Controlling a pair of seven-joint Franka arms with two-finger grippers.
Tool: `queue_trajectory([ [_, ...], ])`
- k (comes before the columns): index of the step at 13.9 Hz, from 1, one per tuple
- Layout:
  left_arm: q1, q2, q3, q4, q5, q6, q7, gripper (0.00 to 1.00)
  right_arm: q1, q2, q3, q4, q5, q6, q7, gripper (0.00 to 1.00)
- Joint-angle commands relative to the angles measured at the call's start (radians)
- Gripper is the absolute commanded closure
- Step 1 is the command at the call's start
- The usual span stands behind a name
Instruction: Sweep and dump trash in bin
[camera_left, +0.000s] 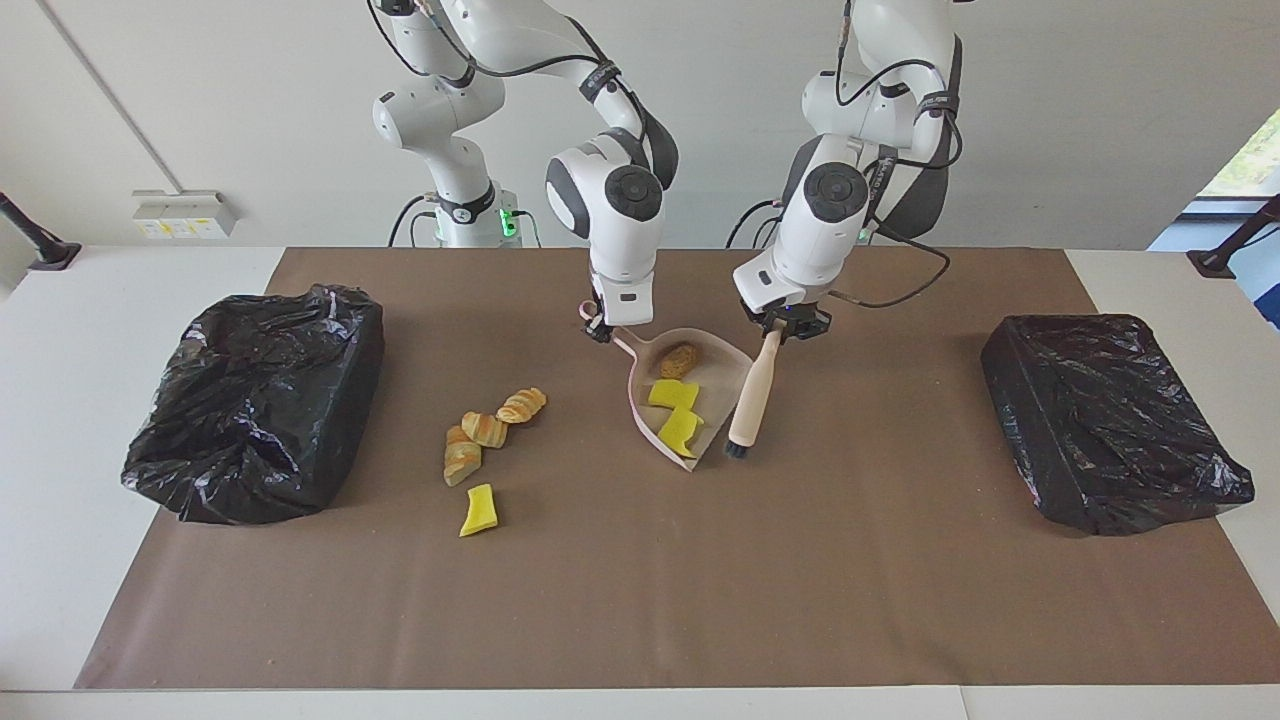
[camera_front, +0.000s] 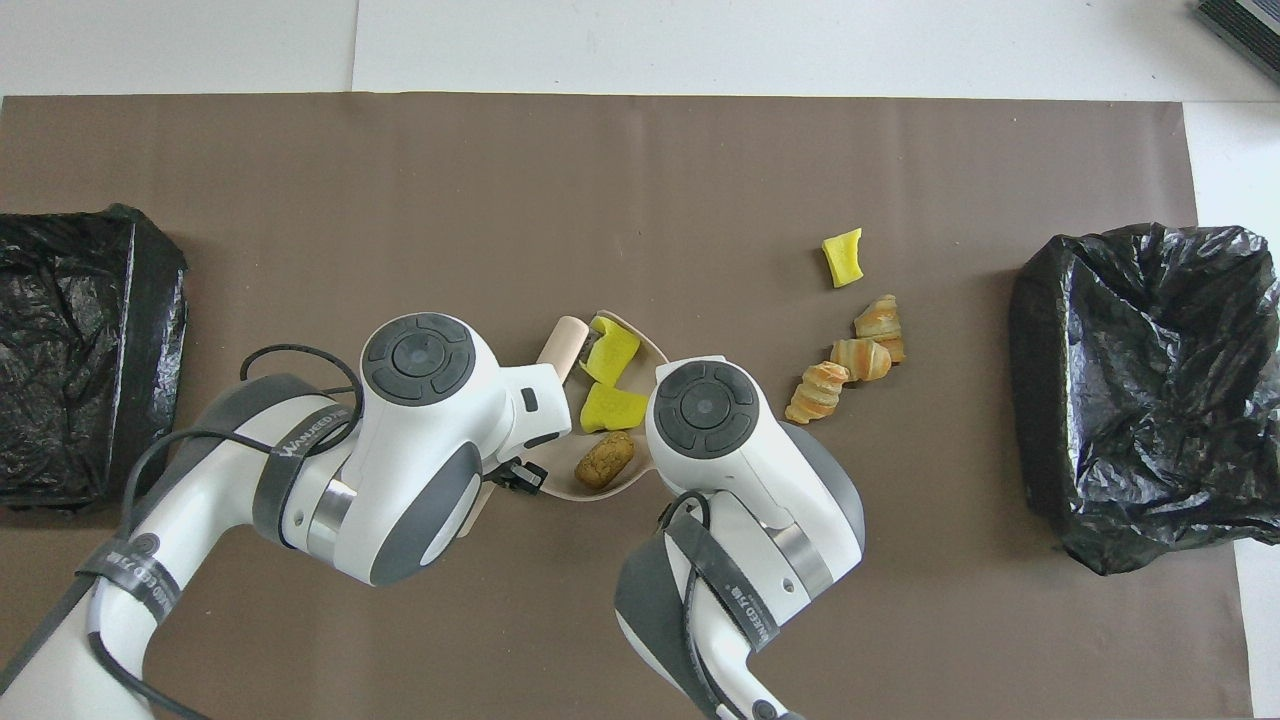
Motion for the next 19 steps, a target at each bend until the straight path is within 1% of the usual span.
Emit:
queue_trajectory([
  [1,0.04,-0.012,-0.005,-0.018,0.001,0.009,-0.03,1.0,-0.014,-0.014,0.007,0.006,0.013,-0.026,-0.013,1.0],
  [3,0.041,-0.012,-0.005,-0.021,0.002,0.017,-0.091,1.0,-0.027,-0.054,0.004,0.007,-0.001,-0.041,-0.015,1.0],
  [6,0.026,-0.016,-0.007,-0.036,0.002,0.061,-0.249,1.0,-0.098,-0.123,-0.002,0.012,-0.008,-0.07,-0.065,1.0],
  [8,0.011,-0.042,-0.011,-0.076,0.002,0.074,-0.37,1.0,-0.151,-0.162,-0.002,0.016,-0.034,-0.077,-0.088,1.0],
  [10,-0.056,-0.082,-0.013,-0.13,0.002,0.086,-0.489,1.0,-0.206,-0.184,-0.004,0.042,-0.06,-0.095,-0.09,1.0],
  [12,-0.133,-0.119,-0.014,-0.185,0.002,0.143,-0.582,1.0,-0.275,-0.198,-0.004,0.071,-0.062,-0.118,-0.111,1.0],
  [13,-0.174,-0.131,-0.014,-0.205,0.002,0.155,-0.669,1.0,-0.321,-0.203,-0.004,0.087,-0.062,-0.132,-0.148,1.0],
  [15,-0.274,-0.142,-0.014,-0.227,0.002,0.17,-0.801,1.0,-0.41,-0.204,-0.004,0.117,-0.062,-0.162,-0.249,1.0],
  [16,-0.308,-0.156,-0.014,-0.245,0.002,0.181,-0.843,1.0,-0.453,-0.204,-0.005,0.131,-0.062,-0.182,-0.303,1.0],
  [18,-0.391,-0.213,-0.016,-0.314,0.002,0.207,-0.856,1.0,-0.557,-0.209,-0.008,0.159,-0.062,-0.233,-0.46,1.0],
  [19,-0.428,-0.225,-0.016,-0.347,0.002,0.238,-0.862,1.0,-0.614,-0.219,-0.01,0.161,-0.062,-0.245,-0.56,1.0],
])
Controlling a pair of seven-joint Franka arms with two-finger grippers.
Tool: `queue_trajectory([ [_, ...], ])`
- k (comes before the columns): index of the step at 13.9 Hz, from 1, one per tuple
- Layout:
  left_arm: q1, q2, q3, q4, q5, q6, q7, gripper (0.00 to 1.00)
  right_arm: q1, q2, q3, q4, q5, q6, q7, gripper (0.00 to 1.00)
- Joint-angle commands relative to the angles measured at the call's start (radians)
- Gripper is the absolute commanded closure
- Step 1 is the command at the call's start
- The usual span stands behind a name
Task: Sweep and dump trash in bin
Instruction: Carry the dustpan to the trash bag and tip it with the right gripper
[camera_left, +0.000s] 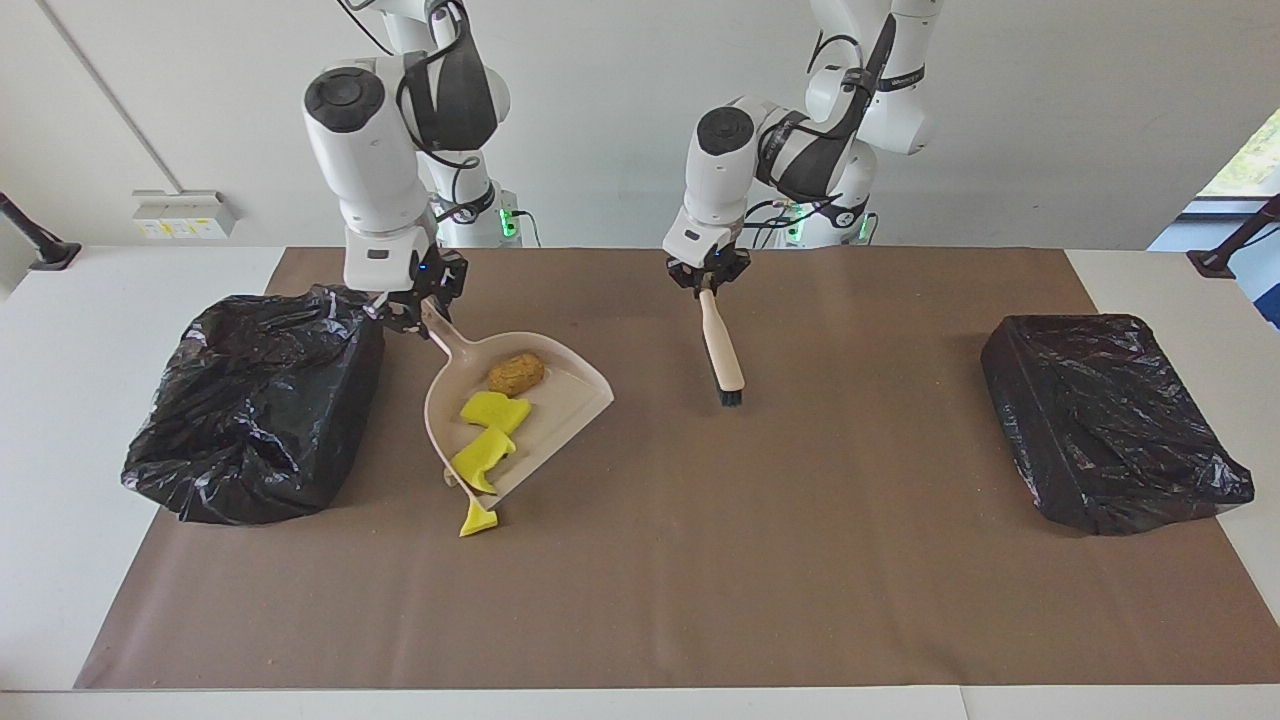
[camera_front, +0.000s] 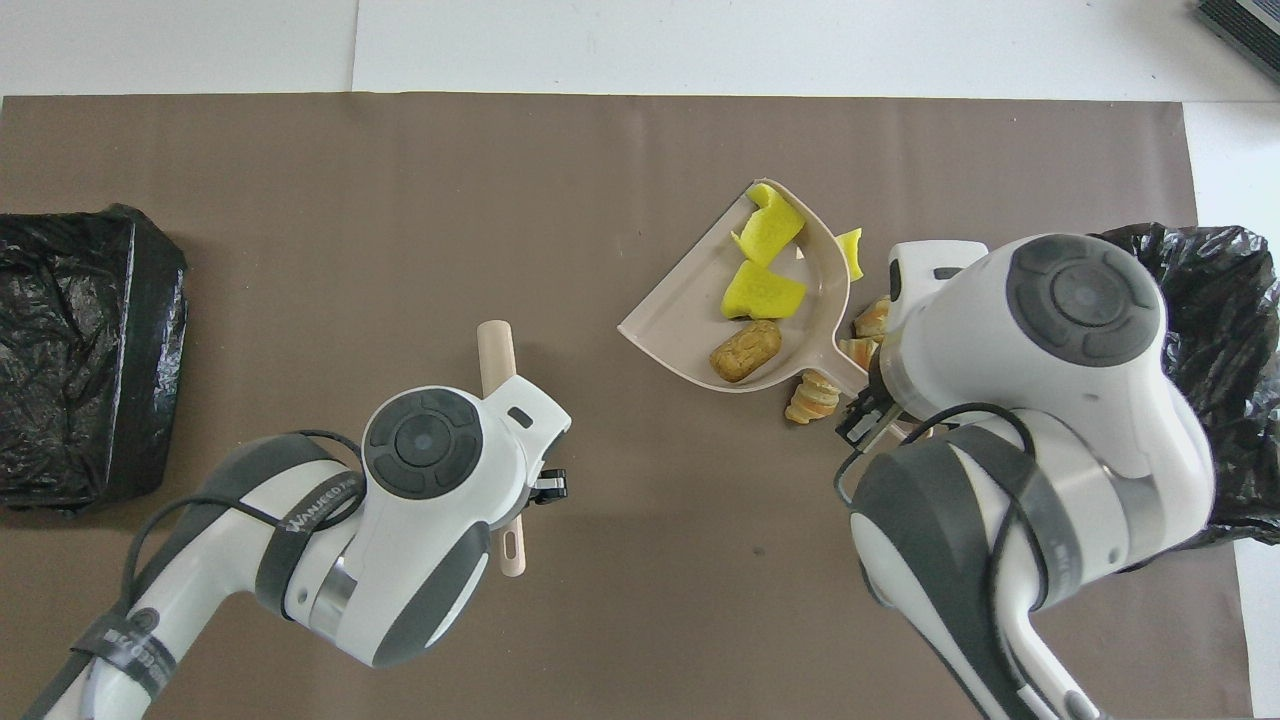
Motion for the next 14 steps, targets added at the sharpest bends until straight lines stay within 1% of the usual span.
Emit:
queue_trajectory([
  [1,-0.12,-0.082,0.018,-0.128,0.002,0.099,-0.065,1.0,-0.148,-0.025,0.007,0.02,-0.013,-0.05,-0.25,1.0],
  [2,-0.161,-0.076,0.018,-0.138,0.002,0.13,-0.13,1.0,-0.214,-0.03,0.008,0.022,-0.034,-0.068,-0.375,1.0],
  [4,-0.223,-0.079,0.018,-0.155,0.002,0.161,-0.183,1.0,-0.312,-0.033,0.007,0.023,-0.066,-0.066,-0.565,1.0],
  [7,-0.286,-0.068,0.018,-0.162,0.002,0.182,-0.255,1.0,-0.411,-0.044,0.008,0.022,-0.197,-0.047,-0.736,1.0],
  [9,-0.297,-0.065,0.018,-0.168,0.002,0.176,-0.252,1.0,-0.461,-0.044,0.008,0.02,-0.281,0.012,-0.837,1.0],
  [11,-0.281,-0.048,0.018,-0.168,-0.015,0.181,-0.234,1.0,-0.471,-0.047,0.008,0.001,-0.414,0.081,-0.928,1.0],
  [13,-0.283,-0.036,0.02,-0.169,-0.036,0.179,-0.223,1.0,-0.471,-0.051,0.01,-0.01,-0.505,0.112,-0.971,1.0],
  [14,-0.283,-0.015,0.02,-0.169,-0.036,0.179,-0.223,1.0,-0.462,-0.056,0.01,-0.026,-0.565,0.135,-0.995,1.0],
])
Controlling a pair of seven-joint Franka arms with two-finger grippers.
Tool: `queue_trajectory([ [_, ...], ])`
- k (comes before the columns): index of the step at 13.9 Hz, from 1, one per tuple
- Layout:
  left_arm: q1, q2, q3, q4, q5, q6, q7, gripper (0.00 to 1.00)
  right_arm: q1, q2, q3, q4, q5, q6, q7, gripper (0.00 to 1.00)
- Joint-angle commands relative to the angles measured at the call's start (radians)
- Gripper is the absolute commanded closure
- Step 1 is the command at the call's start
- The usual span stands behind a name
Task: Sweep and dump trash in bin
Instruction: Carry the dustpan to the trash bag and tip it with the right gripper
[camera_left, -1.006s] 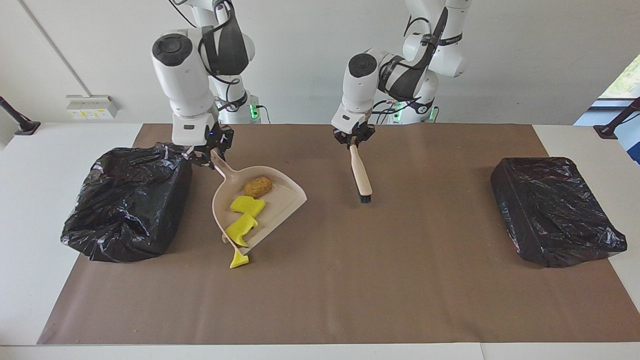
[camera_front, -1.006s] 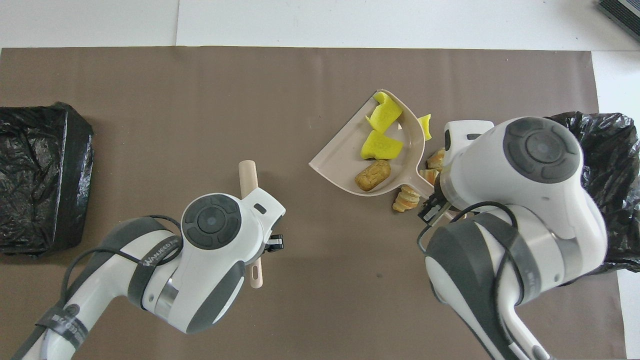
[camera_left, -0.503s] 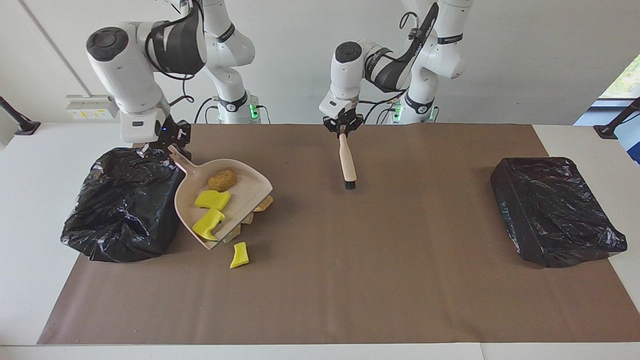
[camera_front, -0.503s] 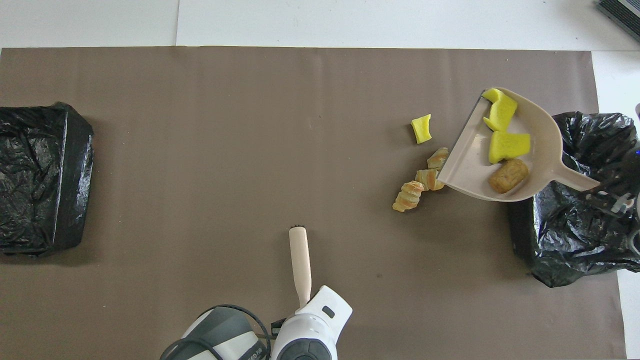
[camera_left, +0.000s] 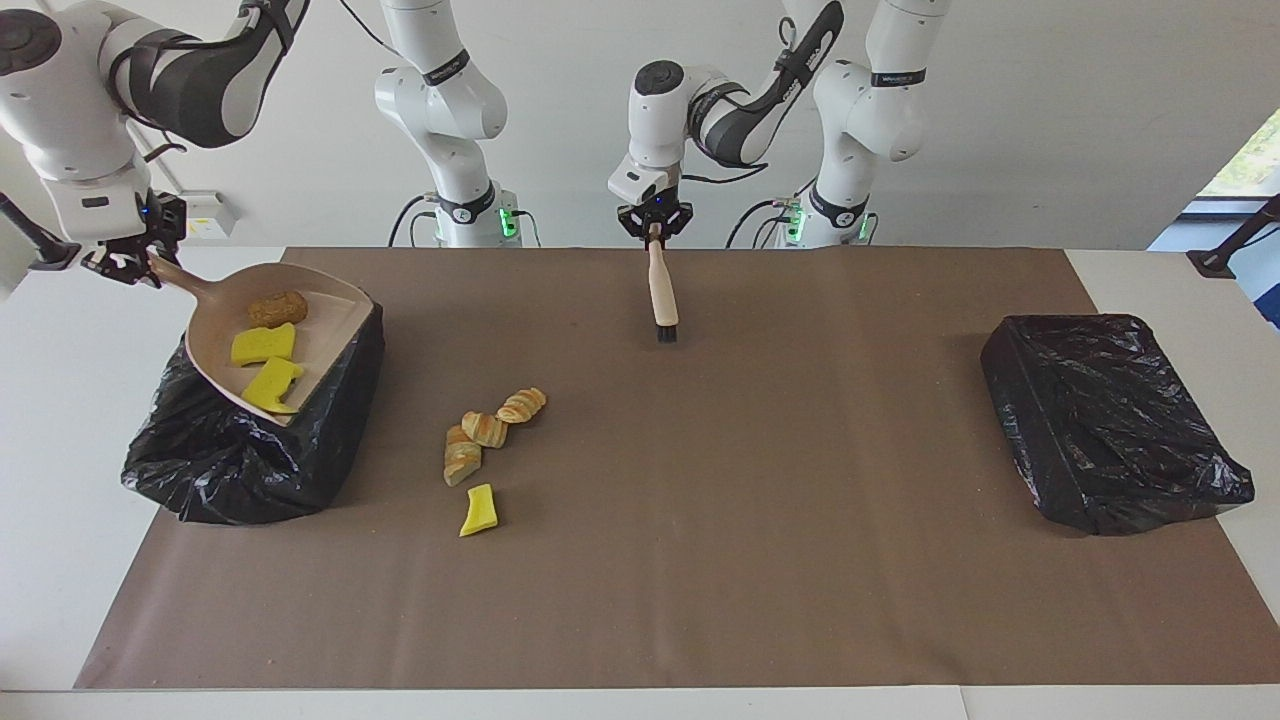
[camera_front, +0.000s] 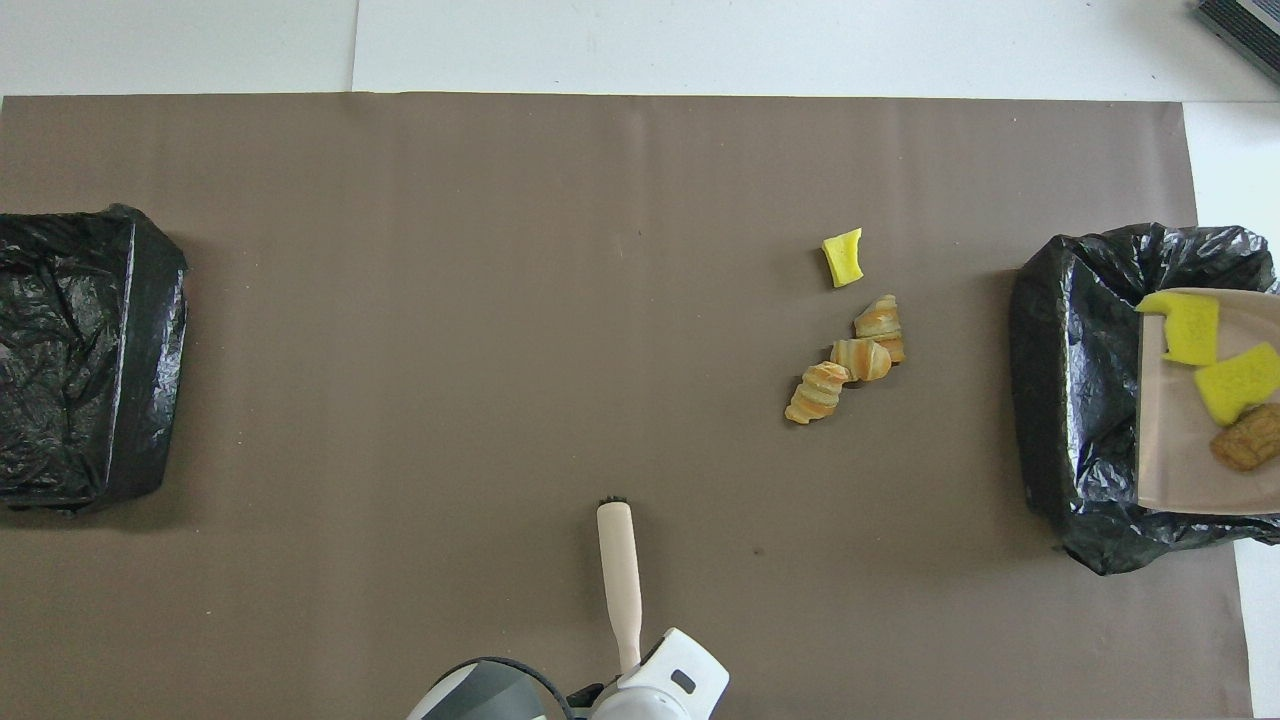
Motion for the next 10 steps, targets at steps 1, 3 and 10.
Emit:
queue_trajectory([
  [1,-0.009,0.031,0.009,-0.018,-0.018,0.027,0.013,1.0,-0.001,-0.038,0.018,-0.058,-0.145,0.078,-0.071,1.0],
  [3,-0.006,0.038,0.01,-0.01,-0.018,0.024,0.033,0.95,0.004,-0.055,0.03,-0.099,-0.221,0.121,-0.075,1.0],
  [10,0.151,0.036,0.012,0.068,-0.018,-0.038,0.225,0.0,0.116,-0.08,0.032,-0.154,-0.396,0.06,-0.098,1.0],
])
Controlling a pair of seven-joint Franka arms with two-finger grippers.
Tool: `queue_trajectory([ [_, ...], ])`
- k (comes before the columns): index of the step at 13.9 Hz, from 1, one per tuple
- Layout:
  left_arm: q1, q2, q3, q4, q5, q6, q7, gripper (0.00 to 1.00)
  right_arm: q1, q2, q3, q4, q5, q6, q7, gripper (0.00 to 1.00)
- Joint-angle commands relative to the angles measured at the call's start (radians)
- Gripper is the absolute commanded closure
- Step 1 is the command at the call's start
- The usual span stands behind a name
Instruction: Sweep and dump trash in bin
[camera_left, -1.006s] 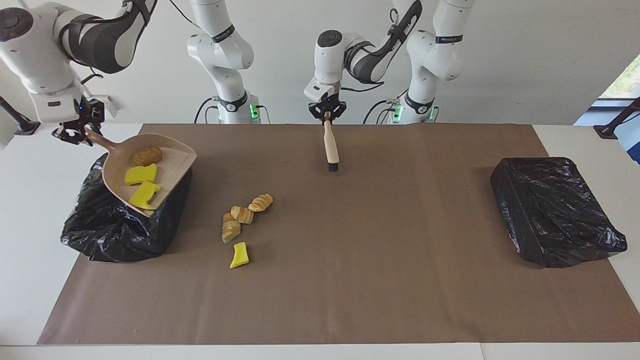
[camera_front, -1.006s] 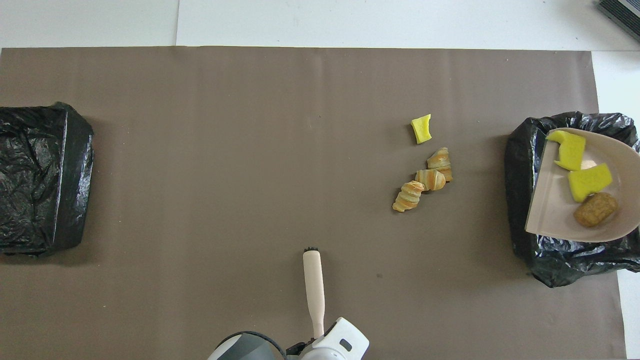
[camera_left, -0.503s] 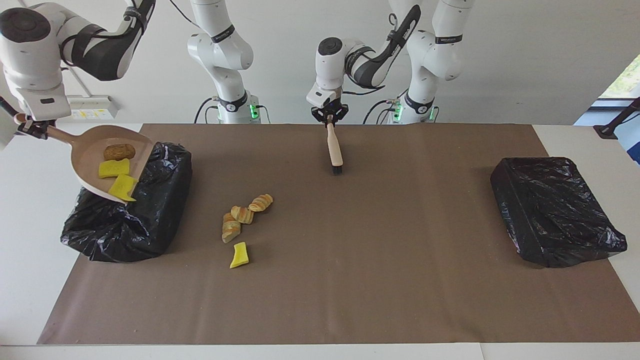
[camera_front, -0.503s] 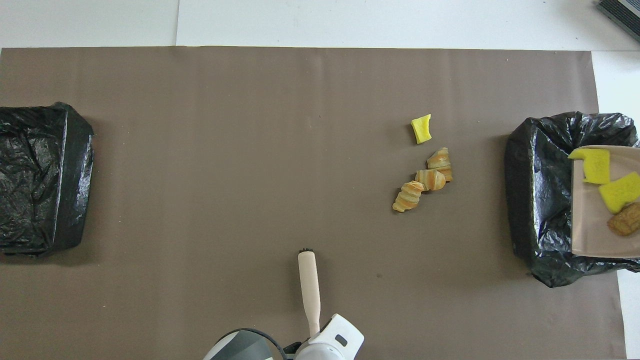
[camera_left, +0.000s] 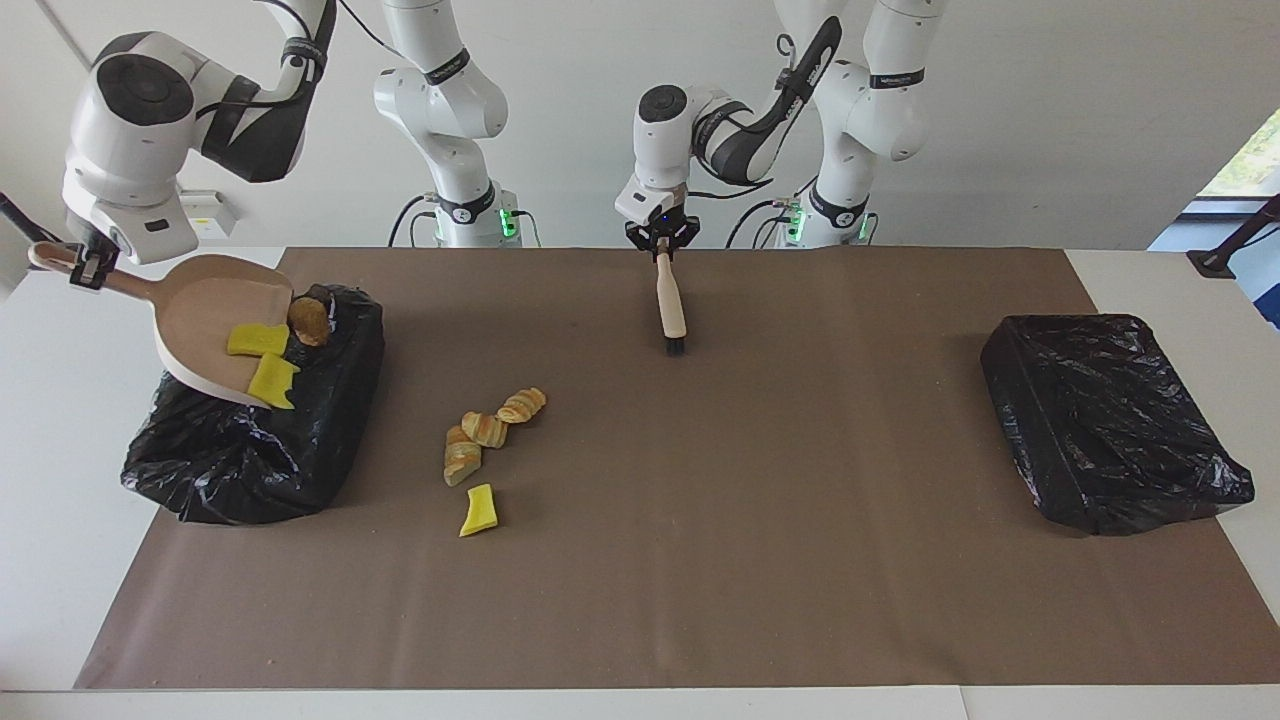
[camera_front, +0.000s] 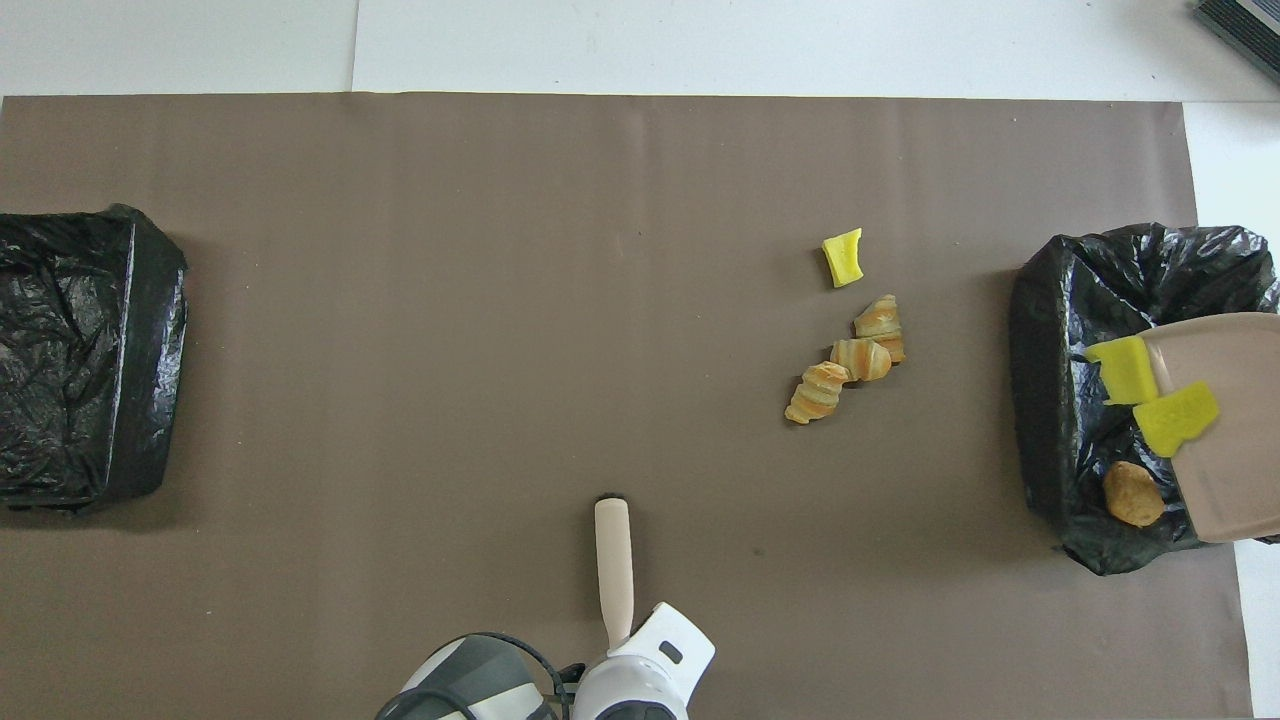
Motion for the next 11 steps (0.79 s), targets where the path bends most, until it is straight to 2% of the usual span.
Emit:
queue_trajectory([
  [1,0.097,0.007,-0.003,0.096,-0.013,-0.09,0.141,0.0,-0.006,-0.05,0.004,-0.049,-0.074,0.006,-0.058,1.0],
  [4,0.203,0.03,-0.001,0.242,-0.011,-0.228,0.298,0.0,0.019,-0.053,0.004,-0.034,-0.159,-0.026,-0.061,1.0],
  [6,0.274,0.023,-0.001,0.308,-0.003,-0.247,0.404,0.0,0.042,-0.091,0.016,-0.015,-0.156,-0.084,-0.049,1.0],
  [8,0.363,0.015,0.002,0.402,-0.002,-0.293,0.503,0.0,0.068,-0.101,0.04,0.038,-0.121,-0.168,0.021,1.0],
  [11,0.488,0.03,0.002,0.583,0.001,-0.426,0.689,0.0,0.071,-0.102,0.086,0.077,0.052,-0.264,0.265,1.0],
])
